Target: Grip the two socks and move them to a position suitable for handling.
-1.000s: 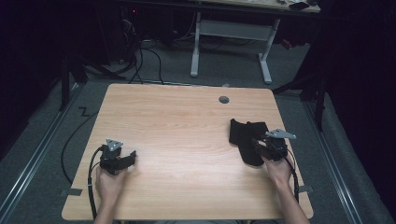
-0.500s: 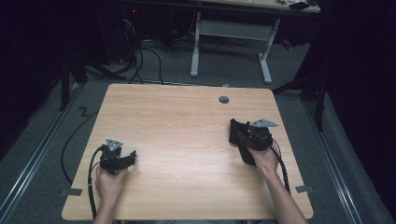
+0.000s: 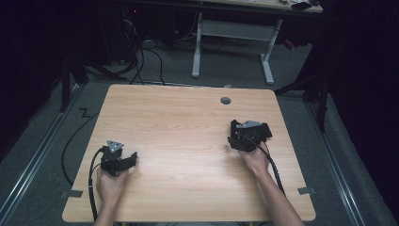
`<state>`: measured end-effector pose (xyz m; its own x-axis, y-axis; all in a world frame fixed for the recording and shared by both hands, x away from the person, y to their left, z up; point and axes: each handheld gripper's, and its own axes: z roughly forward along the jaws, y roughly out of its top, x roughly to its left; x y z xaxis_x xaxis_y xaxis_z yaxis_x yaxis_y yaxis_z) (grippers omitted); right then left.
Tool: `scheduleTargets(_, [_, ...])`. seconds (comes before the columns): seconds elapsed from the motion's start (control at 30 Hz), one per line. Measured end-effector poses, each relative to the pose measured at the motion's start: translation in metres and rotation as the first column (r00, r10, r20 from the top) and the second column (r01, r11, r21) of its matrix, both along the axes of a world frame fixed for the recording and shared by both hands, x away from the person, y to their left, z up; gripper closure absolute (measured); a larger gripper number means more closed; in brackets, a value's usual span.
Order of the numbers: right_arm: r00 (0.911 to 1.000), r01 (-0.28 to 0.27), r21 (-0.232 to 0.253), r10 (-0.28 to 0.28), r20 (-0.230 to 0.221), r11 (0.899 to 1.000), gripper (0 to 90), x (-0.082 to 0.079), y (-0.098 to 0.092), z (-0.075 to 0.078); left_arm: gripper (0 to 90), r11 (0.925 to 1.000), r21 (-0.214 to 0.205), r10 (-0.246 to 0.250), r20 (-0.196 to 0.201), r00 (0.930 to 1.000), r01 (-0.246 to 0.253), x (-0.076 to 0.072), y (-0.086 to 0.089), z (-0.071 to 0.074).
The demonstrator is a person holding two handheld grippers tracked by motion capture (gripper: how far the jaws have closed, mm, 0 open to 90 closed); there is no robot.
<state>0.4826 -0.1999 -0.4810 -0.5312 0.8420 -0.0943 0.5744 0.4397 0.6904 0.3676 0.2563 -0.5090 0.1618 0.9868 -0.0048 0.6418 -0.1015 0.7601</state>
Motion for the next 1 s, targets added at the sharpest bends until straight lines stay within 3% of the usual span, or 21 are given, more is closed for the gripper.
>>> scheduleTargets(0.13, [0.9992,0.016,-0.014,-0.017,-0.036,1.0,46.6,0.006,0.0,-0.011,30.7,1.0,0.0,0.0,0.0,1.0,0.0,0.0,0.0,0.0])
scheduleTargets(0.2, [0.9995,0.018,-0.012,-0.018,-0.024,1.0,57.5,0.006,0.0,-0.011,30.7,1.0,0.0,0.0,0.0,1.0,0.0,0.0,0.0,0.0])
scheduleTargets(0.23, [0.9995,0.018,-0.012,-0.018,-0.024,1.0,57.5,0.006,0.0,-0.011,30.7,1.0,0.0,0.0,0.0,1.0,0.0,0.0,0.0,0.0])
scheduleTargets(0.27, [0.9997,0.017,-0.024,-0.017,-0.019,1.0,66.2,0.006,-0.001,-0.01,30.7,1.0,0.0,0.0,0.0,1.0,0.0,0.0,0.0,0.0])
scheduleTargets(0.3, [0.9997,0.017,-0.024,-0.017,-0.019,1.0,66.2,0.006,-0.001,-0.01,30.7,1.0,0.0,0.0,0.0,1.0,0.0,0.0,0.0,0.0])
scheduleTargets(0.47, [0.9996,0.027,-0.056,-0.028,-0.008,0.998,82.6,0.007,-0.004,-0.009,30.8,1.0,0.0,0.0,0.0,1.0,0.0,0.0,0.0,0.0])
scheduleTargets(0.63, [0.9992,0.033,-0.038,-0.032,0.023,0.999,84.1,0.003,-0.007,0.001,30.7,1.0,0.0,0.0,0.0,1.0,0.0,0.0,0.0,0.0])
scheduleTargets(1.0, [0.9908,0.04,0.051,-0.046,0.127,0.998,84.1,-0.009,-0.026,0.045,30.7,1.0,0.0,0.0,0.0,1.0,0.0,0.0,0.0,0.0])
